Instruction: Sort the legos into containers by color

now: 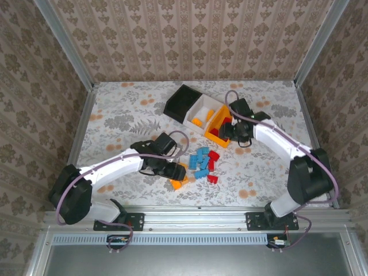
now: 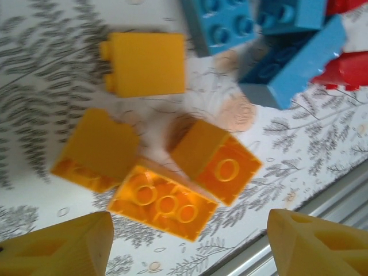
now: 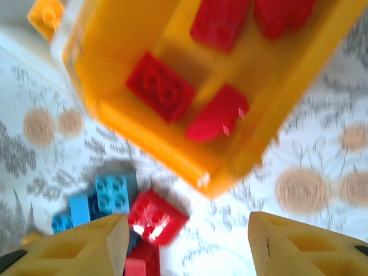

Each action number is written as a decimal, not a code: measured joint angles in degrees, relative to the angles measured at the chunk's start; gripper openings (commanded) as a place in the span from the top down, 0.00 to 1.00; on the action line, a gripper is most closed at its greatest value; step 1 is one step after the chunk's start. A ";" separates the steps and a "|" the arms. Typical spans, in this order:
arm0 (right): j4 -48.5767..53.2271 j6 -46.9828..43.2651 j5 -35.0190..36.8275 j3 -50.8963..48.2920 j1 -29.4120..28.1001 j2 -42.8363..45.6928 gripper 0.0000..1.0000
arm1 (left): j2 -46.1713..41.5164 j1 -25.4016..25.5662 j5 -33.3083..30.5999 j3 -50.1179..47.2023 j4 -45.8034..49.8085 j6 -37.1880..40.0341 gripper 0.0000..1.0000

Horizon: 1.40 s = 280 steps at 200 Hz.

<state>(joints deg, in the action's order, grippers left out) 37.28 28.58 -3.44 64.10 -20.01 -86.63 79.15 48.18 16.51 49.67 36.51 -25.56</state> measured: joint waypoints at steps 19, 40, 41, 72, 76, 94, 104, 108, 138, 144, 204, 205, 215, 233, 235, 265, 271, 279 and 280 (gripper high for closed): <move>0.07 1.46 -0.11 -5.79 -1.09 4.96 0.42 | 2.45 2.27 -0.07 1.90 -0.09 1.62 0.31; 0.17 3.41 -0.26 -10.51 -1.77 9.70 0.42 | 5.25 3.17 -0.33 3.41 0.31 3.54 0.31; 0.17 3.45 -0.26 -10.64 -1.81 9.86 0.41 | 5.44 3.17 -0.33 3.52 0.28 3.67 0.31; 0.15 5.77 -0.26 -13.09 -2.51 14.64 0.41 | 9.75 3.23 -1.33 6.21 0.87 6.25 0.32; 0.15 5.99 -0.24 -13.20 -2.56 15.10 0.41 | 10.23 3.30 -1.46 6.64 1.05 6.54 0.32; 0.13 6.49 -0.24 -13.51 -2.58 16.55 0.41 | 11.91 3.85 -1.79 8.09 1.49 7.54 0.33; 0.15 6.73 -0.24 -13.70 -2.58 16.92 0.41 | 12.48 4.31 -1.99 8.63 1.60 7.93 0.34; 0.15 6.84 -0.24 -13.77 -2.56 16.96 0.41 | 12.74 4.52 -2.01 8.79 1.62 8.11 0.34; 0.07 7.58 -0.26 -14.53 -2.67 17.05 0.39 | 14.36 6.14 -2.45 8.94 2.08 8.96 0.36; 0.02 7.65 -0.35 -14.78 -2.71 17.05 0.39 | 14.69 6.29 -2.47 8.94 2.16 8.98 0.36; -0.07 9.09 -0.92 -18.21 -6.38 17.09 0.38 | 17.25 6.56 -4.20 9.03 2.49 10.51 0.64; -0.09 9.11 -0.92 -18.27 -6.45 17.09 0.38 | 17.31 6.56 -4.20 9.07 2.49 10.54 0.65; -0.28 9.60 -0.94 -19.28 -7.34 17.22 0.38 | 17.46 6.54 -4.35 9.75 2.89 10.45 0.72; -0.70 10.40 -1.38 -21.07 -8.98 17.70 0.36 | 17.59 6.54 -4.61 10.12 2.78 10.86 0.77; -0.76 10.54 -1.49 -21.20 -9.14 17.70 0.35 | 17.59 6.54 -4.61 10.12 2.80 10.91 0.77; -1.22 10.51 -3.43 -22.12 -12.81 17.51 0.30 | 17.42 5.92 -4.63 10.03 2.91 10.88 0.78; -1.40 10.40 -3.78 -22.12 -13.90 17.22 0.30 | 17.20 5.44 -4.57 9.94 2.91 10.86 0.78; -1.57 10.23 -4.20 -22.12 -15.32 16.72 0.30 | 16.61 4.57 -4.55 9.70 2.93 10.84 0.78; -1.62 10.23 -4.33 -22.12 -15.54 16.59 0.30 | 16.46 4.39 -4.52 9.68 2.95 10.84 0.77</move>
<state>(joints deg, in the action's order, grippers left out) 35.66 38.81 -7.77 41.98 -35.55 -70.04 95.61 52.58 11.99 59.35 39.46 -14.72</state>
